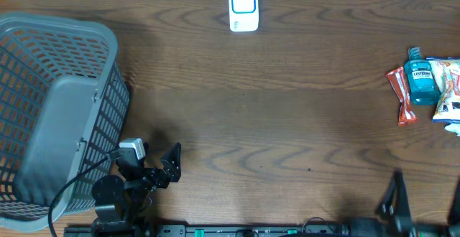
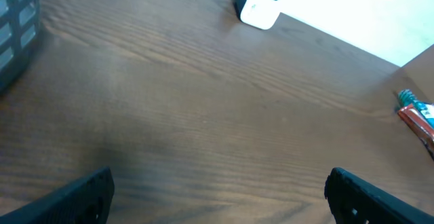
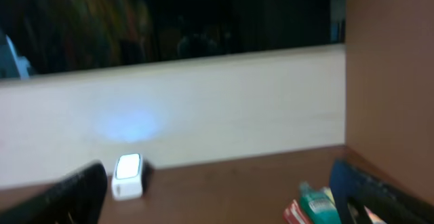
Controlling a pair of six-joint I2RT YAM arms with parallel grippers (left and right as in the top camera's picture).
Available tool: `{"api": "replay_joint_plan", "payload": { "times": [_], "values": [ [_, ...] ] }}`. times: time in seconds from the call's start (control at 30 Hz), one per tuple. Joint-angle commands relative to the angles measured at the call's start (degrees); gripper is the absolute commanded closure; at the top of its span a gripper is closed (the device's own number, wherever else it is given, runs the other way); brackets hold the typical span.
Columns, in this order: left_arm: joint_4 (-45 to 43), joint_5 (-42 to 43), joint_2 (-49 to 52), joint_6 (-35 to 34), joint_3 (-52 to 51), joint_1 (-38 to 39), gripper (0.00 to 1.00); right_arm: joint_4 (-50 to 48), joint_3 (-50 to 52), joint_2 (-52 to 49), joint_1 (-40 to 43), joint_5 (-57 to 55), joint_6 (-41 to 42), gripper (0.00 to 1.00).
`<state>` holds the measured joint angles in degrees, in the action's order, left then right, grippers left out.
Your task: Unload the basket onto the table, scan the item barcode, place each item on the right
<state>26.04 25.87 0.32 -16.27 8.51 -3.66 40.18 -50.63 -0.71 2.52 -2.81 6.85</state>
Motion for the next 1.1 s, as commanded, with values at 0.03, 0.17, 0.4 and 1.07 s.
{"api": "replay_joint_plan", "payload": {
  "times": [0.03, 0.17, 0.4, 1.07],
  "values": [
    [1.14, 0.68, -0.09, 0.52, -0.81, -0.28, 0.01, -11.72, 13.81, 0.11, -0.39, 1.95, 2.01, 0.01],
    [1.14, 0.68, -0.09, 0.52, -0.81, -0.28, 0.01, -23.54, 25.59, 0.37, -0.37, 1.95, 2.58, 0.01],
    [1.14, 0.68, -0.09, 0.52, -0.81, -0.28, 0.01, -35.23, 39.36, 0.39, -0.37, 1.90, 5.79, 0.01],
    [1.14, 0.68, -0.09, 0.52, -0.81, -0.28, 0.01, -37.42, 50.31, 0.42, -0.37, -0.28, 5.44, 0.01]
  ]
}}
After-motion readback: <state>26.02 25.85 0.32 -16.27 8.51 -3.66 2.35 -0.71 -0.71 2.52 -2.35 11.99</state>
